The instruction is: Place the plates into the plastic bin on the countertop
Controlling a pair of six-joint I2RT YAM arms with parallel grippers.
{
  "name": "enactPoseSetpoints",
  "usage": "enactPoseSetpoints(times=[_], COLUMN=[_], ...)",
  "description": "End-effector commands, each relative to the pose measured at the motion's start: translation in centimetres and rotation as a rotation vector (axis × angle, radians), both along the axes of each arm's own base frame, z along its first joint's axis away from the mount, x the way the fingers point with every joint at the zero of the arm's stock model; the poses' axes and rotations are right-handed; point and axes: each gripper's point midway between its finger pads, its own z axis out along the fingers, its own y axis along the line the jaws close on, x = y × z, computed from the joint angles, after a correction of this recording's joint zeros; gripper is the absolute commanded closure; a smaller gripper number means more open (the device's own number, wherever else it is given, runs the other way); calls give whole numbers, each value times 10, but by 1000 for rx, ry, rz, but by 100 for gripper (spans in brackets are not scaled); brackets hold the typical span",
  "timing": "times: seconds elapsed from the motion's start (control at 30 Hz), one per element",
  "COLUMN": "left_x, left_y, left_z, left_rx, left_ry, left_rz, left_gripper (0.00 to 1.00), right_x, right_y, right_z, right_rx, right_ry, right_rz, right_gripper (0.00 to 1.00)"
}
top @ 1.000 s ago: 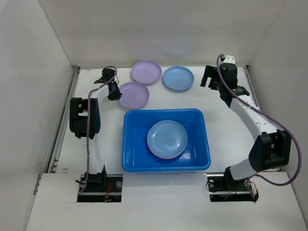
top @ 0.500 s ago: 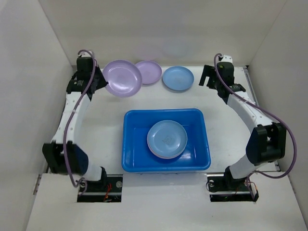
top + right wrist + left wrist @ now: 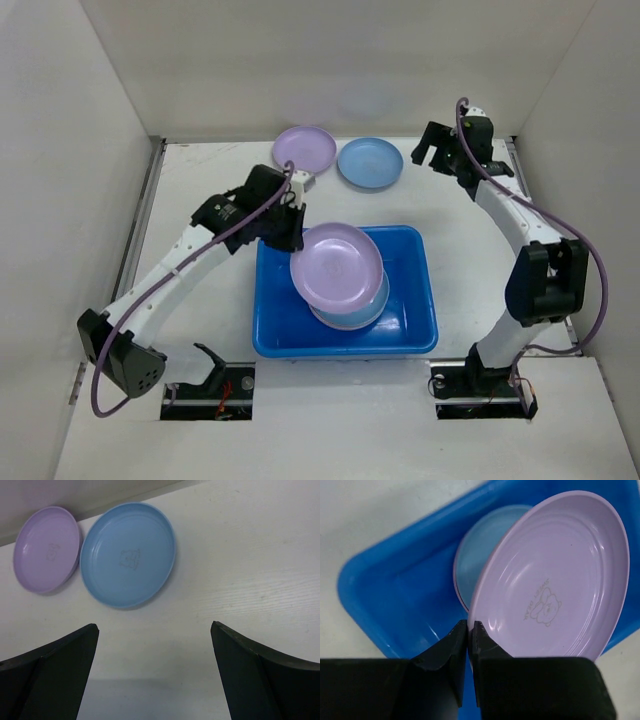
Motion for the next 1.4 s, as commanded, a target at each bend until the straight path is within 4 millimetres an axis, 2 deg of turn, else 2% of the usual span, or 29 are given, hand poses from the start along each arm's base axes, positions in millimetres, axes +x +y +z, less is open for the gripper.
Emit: enactPoseSetpoints(times=[0.0,0.1,0.33,0.57,0.7,0.8,0.83,0.87,0.9,1.13,1.3,1.37], left_x=[-29,-37,-33,-9,8,23,27,32,36,66,85,92], left_y=[-7,-17,-33,-36,-40,-45,-46,-46,-46,-37,-14,-2], left_z=[-18,-40,-82,-118,-125,-117,-112,-107,-101,-32,22,36], left_rx=[41,76,134,230,251,250,251,253,251,187,112,92], left_ry=[54,84,96,56,9,-35,-53,-74,-93,-260,-360,-388], left_rz=[-95,-138,-195,-200,-171,-146,-139,-130,-125,-31,74,120], left_gripper=[98,98,97,87,75,51,31,18,0,0,0,0], right_x=[12,15,20,36,47,57,62,66,71,97,102,103], right_y=[6,0,14,19,20,23,24,25,26,33,37,41], right_z=[15,13,8,-4,-19,-31,-34,-40,-45,-89,-116,-123], right_rx=[16,-49,-95,-65,-15,51,74,97,125,265,307,312], right_ry=[-14,-22,2,13,43,70,78,90,102,197,263,284], right_rz=[64,41,79,69,61,56,56,53,49,22,5,3], right_gripper=[0,0,0,0,0,0,0,1,2,10,21,24])
